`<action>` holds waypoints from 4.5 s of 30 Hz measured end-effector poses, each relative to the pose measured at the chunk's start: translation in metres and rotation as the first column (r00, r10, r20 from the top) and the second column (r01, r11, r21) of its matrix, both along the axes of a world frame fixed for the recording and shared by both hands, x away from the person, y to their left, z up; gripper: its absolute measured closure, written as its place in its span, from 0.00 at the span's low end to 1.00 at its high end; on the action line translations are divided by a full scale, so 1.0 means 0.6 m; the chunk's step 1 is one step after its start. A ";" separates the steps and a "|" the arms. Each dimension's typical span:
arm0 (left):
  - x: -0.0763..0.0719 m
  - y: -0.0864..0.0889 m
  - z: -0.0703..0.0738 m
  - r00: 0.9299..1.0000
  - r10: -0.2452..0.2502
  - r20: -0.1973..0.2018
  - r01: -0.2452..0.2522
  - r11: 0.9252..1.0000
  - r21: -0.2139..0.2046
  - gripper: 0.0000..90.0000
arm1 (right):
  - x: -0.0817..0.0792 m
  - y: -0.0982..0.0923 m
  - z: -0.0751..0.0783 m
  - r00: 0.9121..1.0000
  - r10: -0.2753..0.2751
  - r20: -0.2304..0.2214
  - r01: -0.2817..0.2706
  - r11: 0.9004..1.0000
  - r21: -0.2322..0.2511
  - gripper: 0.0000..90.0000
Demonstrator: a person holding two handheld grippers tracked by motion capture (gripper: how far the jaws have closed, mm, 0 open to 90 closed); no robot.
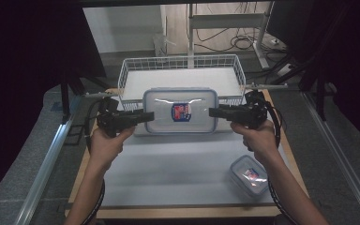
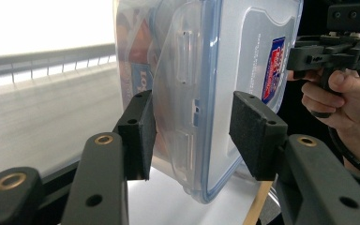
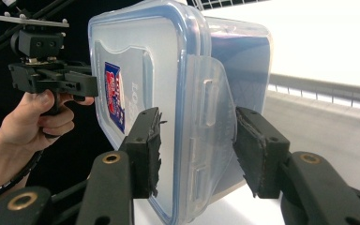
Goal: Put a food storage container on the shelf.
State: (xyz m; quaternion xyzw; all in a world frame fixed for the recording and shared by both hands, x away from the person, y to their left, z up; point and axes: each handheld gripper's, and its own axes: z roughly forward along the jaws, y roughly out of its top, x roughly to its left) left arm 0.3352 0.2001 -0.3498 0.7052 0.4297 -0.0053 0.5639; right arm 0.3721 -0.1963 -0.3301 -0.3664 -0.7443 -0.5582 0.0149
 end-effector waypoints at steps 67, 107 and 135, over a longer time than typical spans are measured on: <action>0.171 0.003 0.053 0.992 0.075 -0.101 -0.076 0.997 -0.010 0.57 | 0.194 0.026 0.053 0.993 -0.079 -0.088 0.079 0.997 -0.004 0.53; 0.196 0.013 0.043 0.982 0.167 -0.087 -0.167 0.986 0.015 0.42 | 0.211 0.025 0.037 0.991 -0.114 -0.066 0.113 0.993 -0.018 0.50; 0.071 -0.057 0.012 0.988 0.055 0.143 -0.087 0.969 0.230 0.81 | 0.198 0.035 0.034 0.993 -0.110 0.051 0.113 0.991 -0.068 0.60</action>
